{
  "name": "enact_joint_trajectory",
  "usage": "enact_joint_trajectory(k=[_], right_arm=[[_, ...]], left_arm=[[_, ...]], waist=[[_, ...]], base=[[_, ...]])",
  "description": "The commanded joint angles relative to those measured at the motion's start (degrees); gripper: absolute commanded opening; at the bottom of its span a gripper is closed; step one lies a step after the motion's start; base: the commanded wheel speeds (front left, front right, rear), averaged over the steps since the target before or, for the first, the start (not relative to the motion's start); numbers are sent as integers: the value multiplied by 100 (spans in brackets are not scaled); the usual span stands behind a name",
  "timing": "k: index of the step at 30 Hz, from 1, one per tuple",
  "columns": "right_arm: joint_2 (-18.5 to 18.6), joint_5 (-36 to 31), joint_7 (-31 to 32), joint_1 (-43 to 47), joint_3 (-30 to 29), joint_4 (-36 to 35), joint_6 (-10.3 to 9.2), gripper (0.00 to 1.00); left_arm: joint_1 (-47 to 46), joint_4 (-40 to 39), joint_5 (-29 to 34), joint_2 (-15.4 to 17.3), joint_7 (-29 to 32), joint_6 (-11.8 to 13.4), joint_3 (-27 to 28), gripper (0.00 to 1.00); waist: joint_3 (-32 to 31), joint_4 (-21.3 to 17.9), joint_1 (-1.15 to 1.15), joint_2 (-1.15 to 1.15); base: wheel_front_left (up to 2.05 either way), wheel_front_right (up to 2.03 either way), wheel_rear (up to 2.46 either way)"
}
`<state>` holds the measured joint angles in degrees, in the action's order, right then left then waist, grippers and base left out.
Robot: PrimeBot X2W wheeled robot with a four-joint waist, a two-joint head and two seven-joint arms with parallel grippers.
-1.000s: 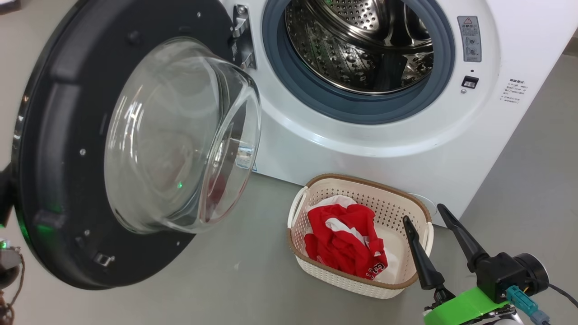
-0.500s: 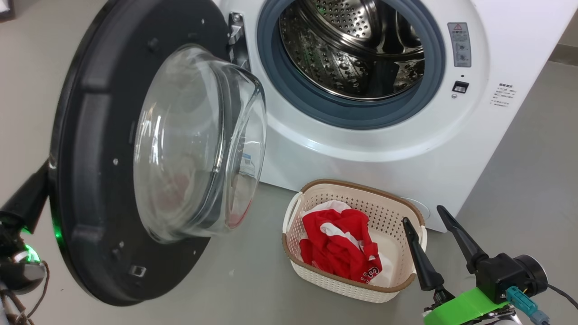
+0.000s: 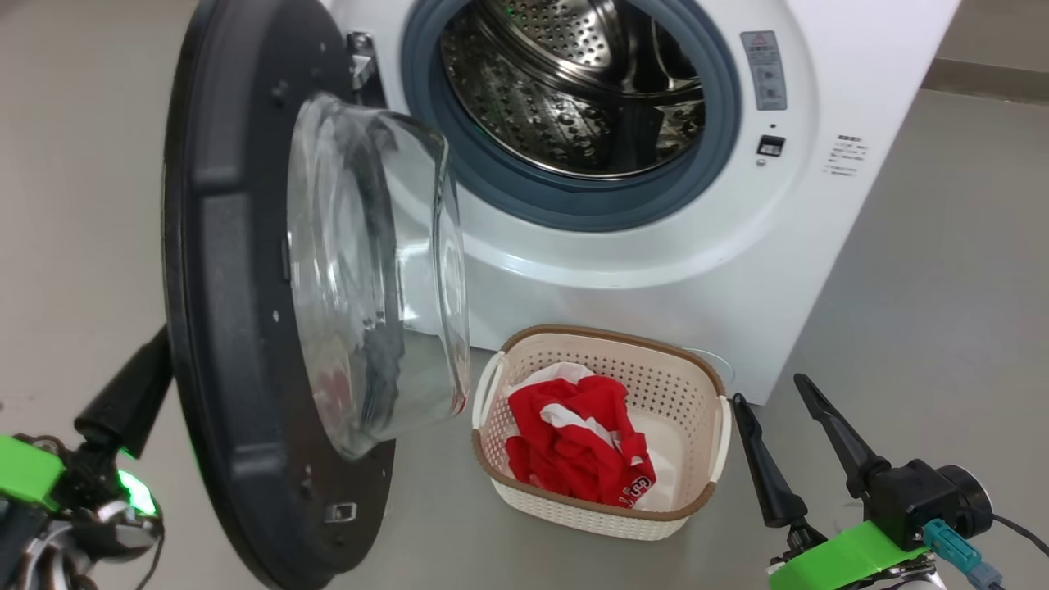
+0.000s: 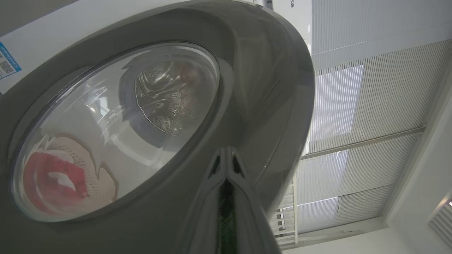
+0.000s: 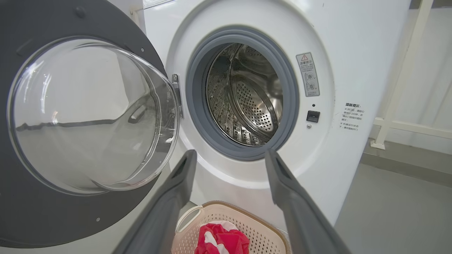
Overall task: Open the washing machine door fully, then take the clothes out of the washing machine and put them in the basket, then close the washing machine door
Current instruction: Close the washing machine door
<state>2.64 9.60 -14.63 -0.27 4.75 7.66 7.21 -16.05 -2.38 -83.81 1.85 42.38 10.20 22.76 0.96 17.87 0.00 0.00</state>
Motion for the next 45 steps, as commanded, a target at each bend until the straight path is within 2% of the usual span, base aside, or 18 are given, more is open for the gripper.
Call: enact_joint_trajectory(k=[1, 13, 22, 27, 33, 45], right_arm=[[23, 13, -36, -135, 121, -153, 28, 100], [23, 91, -36, -119, 135, -163, 28, 100], [23, 166, -37, -117, 164, -172, 28, 100], [23, 157, -37, -112, 178, -178, 28, 100], [23, 156, -37, -162, 147, -200, 28, 100], [23, 225, -37, -367, 174, -259, 28, 100]], left_arm=[[2, -259, -64, 104, 18, 31, -9, 0], [384, -856, -295, 103, -293, 175, -598, 0], [483, -894, -401, 103, -418, 247, -786, 0], [467, -776, -417, 103, -542, 195, -876, 0], [326, -711, -752, 103, -791, 106, -1046, 0], [-148, -388, -1050, 103, -1324, -177, -1367, 0]], waist=[[14, -143, 0, 0], [-24, -633, 0, 0], [-53, -986, 0, 0], [-13, -1179, 0, 0], [139, -1370, 0, 0], [545, -1676, 0, 0]], base=[[0, 0, 0], [0, 0, 0], [0, 0, 0], [0, 0, 0], [0, 0, 0], [0, 0, 0]])
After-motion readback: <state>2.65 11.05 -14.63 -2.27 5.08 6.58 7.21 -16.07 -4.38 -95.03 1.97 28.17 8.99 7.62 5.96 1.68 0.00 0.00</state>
